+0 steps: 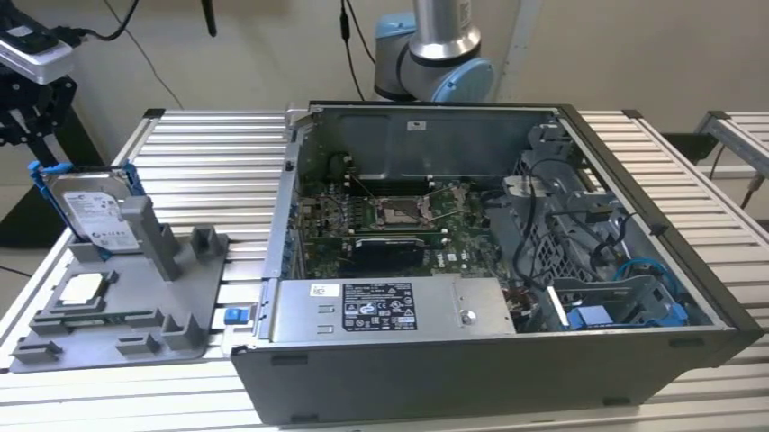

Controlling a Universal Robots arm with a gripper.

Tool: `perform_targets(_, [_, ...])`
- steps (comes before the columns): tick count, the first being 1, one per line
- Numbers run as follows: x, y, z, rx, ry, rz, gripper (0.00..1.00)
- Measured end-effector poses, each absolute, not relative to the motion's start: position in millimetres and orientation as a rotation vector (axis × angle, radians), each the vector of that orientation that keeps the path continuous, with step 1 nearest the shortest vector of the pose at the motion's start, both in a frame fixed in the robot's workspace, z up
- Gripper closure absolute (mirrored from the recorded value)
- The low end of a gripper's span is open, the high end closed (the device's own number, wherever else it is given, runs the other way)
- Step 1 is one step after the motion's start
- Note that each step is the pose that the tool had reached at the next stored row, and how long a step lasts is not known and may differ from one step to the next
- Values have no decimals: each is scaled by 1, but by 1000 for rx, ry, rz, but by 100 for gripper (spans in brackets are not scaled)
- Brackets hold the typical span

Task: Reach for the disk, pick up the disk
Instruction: 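Pick up the disk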

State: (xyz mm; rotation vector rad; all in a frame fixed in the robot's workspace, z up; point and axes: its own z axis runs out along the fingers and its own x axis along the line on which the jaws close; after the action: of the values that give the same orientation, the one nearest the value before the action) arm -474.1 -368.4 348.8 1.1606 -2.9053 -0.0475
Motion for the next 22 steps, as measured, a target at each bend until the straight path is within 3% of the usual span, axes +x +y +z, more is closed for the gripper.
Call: perform_targets(22, [-474,-368,349,1711,-2613,-42,100])
